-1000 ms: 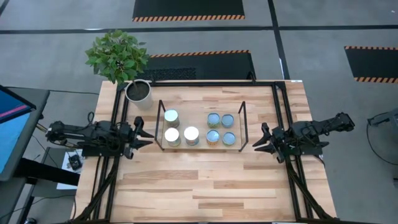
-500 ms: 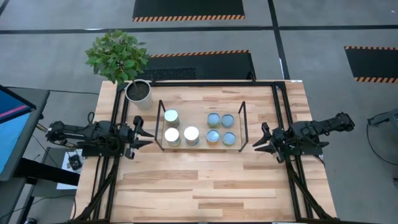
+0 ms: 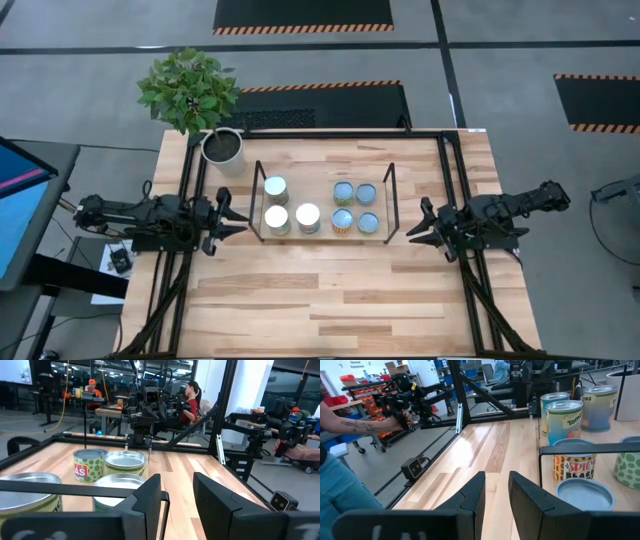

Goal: Pick and place cans onto a shelf
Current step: Return to Home Position

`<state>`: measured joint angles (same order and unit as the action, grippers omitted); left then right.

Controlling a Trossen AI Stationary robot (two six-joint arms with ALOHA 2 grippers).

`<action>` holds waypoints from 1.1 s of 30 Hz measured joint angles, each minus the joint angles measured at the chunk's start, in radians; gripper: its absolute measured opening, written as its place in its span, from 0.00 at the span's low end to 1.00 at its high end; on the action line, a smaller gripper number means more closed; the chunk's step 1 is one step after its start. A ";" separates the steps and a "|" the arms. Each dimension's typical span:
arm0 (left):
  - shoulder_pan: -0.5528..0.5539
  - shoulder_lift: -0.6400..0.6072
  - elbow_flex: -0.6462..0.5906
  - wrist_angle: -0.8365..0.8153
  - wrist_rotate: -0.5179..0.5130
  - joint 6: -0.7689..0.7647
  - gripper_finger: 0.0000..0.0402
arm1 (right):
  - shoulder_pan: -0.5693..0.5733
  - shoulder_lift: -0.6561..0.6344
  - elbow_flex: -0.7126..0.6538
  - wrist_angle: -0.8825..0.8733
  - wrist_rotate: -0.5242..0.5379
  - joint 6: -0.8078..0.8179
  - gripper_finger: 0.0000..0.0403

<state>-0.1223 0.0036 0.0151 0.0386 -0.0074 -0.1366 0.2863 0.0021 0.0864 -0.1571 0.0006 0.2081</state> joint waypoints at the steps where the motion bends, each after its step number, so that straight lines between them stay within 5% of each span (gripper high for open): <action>1: 0.000 0.000 0.000 -0.002 0.000 -0.004 0.26 | 0.000 0.000 0.000 -0.004 0.000 0.000 0.28; 33: 0.000 0.001 0.003 -0.032 -0.003 -0.006 0.26 | 0.000 0.000 -0.078 0.239 0.000 -0.119 0.28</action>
<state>-0.1220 0.0044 0.0177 0.0063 -0.0105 -0.1429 0.2859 0.0025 0.0086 0.0819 0.0010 0.0891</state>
